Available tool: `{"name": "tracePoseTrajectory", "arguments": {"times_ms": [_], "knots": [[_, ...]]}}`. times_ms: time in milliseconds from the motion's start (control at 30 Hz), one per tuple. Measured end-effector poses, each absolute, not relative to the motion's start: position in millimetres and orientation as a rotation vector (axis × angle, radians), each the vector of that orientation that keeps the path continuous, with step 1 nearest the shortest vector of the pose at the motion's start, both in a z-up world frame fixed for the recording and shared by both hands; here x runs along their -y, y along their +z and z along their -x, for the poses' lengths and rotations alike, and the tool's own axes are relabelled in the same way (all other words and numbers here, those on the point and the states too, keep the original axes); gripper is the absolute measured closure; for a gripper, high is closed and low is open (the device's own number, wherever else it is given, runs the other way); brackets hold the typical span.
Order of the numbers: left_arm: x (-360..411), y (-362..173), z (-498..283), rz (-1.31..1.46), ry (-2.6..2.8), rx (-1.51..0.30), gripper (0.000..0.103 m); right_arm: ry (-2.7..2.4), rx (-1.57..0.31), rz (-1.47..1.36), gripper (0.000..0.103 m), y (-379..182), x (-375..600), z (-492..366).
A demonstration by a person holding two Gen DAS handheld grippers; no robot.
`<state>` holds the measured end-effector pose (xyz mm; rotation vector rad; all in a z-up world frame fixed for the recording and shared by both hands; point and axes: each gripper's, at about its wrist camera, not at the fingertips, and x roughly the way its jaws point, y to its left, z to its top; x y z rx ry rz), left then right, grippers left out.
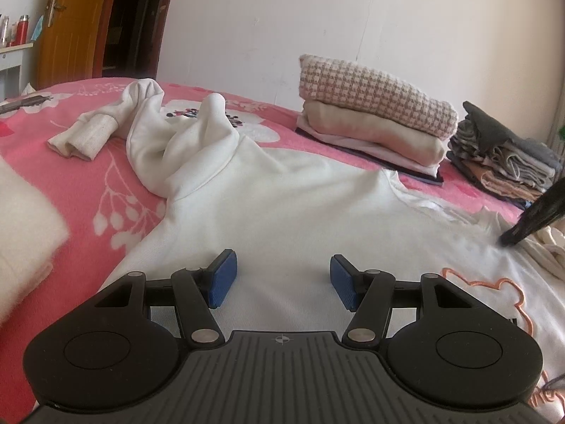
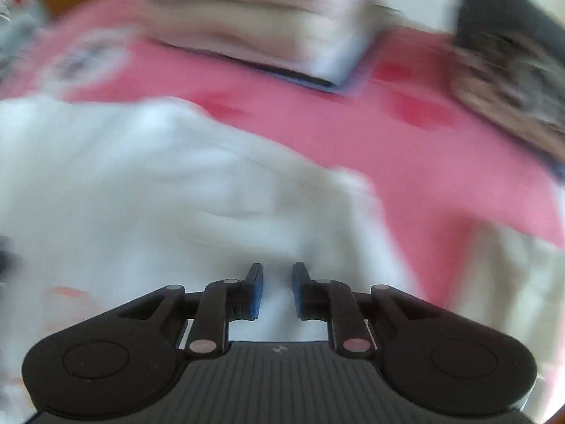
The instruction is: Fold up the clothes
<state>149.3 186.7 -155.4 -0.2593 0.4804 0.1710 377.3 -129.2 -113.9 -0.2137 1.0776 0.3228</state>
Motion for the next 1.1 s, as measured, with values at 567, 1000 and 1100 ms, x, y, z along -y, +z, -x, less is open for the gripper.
{"name": "tracePoseTrajectory", "arguments": {"times_ms": [567, 1000, 1100], "knots": [[-144, -138, -169, 0.346, 0.035, -0.521, 0.039, -0.098, -1.059, -0.362, 0.021, -113, 328, -346], [-131, -161, -165, 0.307, 0.037, -0.496, 0.039, -0.254, -0.749, -0.637, 0.1, -112, 403, -286], [-132, -161, -164, 0.309, 0.036, -0.493, 0.039, -0.402, -0.747, -0.716, 0.097, -128, 426, -267]]}}
